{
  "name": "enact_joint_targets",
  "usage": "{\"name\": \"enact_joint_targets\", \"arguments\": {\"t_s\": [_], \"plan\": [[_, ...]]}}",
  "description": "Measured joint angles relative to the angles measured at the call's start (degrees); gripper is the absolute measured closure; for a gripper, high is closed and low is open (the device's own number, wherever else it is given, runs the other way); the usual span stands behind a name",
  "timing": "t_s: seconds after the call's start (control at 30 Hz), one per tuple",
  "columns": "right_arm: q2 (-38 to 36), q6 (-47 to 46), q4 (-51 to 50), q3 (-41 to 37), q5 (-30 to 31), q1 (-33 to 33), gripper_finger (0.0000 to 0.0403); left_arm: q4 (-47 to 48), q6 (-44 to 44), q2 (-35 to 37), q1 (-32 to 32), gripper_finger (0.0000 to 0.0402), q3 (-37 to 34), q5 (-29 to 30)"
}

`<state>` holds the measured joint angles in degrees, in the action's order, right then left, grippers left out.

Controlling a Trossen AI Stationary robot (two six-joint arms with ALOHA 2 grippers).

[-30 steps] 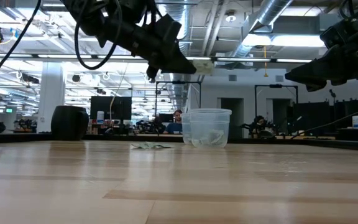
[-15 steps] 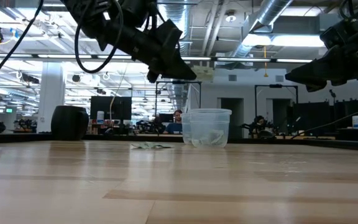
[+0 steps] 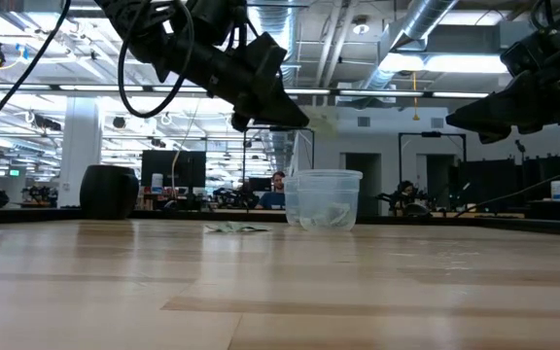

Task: Pick and place items into bin
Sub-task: Put the green stevia packet into the bottom transparent bin

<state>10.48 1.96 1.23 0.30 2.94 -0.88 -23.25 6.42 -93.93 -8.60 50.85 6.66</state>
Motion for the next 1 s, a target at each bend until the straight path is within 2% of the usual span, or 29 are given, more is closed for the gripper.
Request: {"name": "enact_joint_targets", "arguments": {"t_s": [0.27, 0.43, 0.63, 0.77, 0.9, 1.0], "plan": [[0.02, 0.00, 0.00, -0.02, 0.00, 0.02, 0.0269, -0.17, -0.87, 0.00, 0.00, 0.0334, 0.00, -0.03], [0.00, -0.01, 0.00, -0.01, 0.00, 0.00, 0.0269, 1.13, -4.13, 0.47, 0.26, 0.0312, 0.00, -0.11], [0.00, 0.00, -0.03, -0.01, 0.00, 0.00, 0.0269, 12.29, -6.45, 8.38, 1.48, 0.0311, -0.02, 0.86], [0.02, -0.02, -0.04, -0.02, 0.00, 0.00, 0.0269, 25.47, -5.76, 13.30, 3.18, 0.0307, 0.04, 3.74], [0.00, -0.01, -0.03, -0.01, 0.00, 0.02, 0.0270, 38.59, -2.32, 13.29, 5.21, 0.0293, -0.20, 8.85], [0.00, 0.00, -0.02, 0.00, 0.00, 0.02, 0.0269, 40.23, -0.24, 10.89, 6.07, 0.0283, -1.82, 9.23]]}}
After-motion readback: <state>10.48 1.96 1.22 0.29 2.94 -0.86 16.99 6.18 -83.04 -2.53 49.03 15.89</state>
